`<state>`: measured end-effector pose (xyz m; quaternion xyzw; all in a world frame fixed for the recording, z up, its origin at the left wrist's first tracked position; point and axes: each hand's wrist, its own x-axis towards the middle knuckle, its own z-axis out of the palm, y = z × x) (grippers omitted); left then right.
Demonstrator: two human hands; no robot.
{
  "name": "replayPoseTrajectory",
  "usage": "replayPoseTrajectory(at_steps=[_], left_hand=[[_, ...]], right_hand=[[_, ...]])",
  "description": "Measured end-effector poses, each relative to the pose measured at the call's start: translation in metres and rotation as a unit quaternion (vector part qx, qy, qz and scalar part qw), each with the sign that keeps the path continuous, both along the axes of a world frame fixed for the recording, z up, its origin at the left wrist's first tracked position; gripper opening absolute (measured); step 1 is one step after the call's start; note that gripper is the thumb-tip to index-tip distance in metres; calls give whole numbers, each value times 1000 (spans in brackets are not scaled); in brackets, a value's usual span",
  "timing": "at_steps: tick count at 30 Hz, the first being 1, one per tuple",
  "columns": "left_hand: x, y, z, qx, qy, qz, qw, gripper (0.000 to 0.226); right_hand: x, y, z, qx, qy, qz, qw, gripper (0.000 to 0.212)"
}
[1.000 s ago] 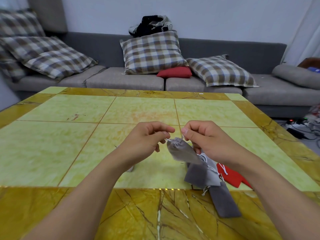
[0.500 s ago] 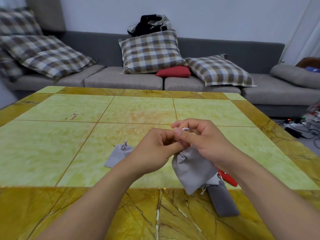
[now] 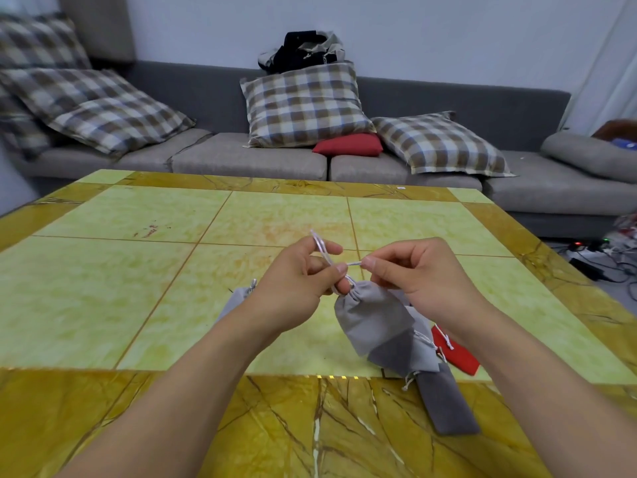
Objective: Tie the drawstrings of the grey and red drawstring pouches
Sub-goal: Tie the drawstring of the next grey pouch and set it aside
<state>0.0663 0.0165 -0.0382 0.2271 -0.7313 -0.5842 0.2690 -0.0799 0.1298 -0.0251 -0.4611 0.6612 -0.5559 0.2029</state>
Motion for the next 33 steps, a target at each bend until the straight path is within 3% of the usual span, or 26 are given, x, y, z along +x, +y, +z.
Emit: replayPoseTrajectory(at_steps=[3,8,10,16,18,25,27,30,33], left_hand=[[0,-1,-1,13,-7,19,1000,11],[2,-4,0,132,16,41,990,16],[1,-6,1,170,25,46,984,15],[3,-3,3,206,56,17,977,19],[3,0,5,180,64,4,982,22],[7,4,11,76,58,-14,995,14],[9,3,12,36,48,-22,998,15],[12,0,15,-36,36,-42,998,11],[14,-2,15,-129,19,-21,991,9]], right_hand=[[1,2,4,-33,-66,10,997,5],[0,7,9,-19,-211,90,973,20],[-1,8,10,-2,-207,115,972,28],[10,6,8,39,-84,100,991,47],[13,3,5,50,-78,77,993,58],[14,3,4,27,25,59,998,48],[14,2,2,17,80,78,994,40],[10,1,-3,15,151,76,985,11],[9,0,-5,16,191,33,981,17]])
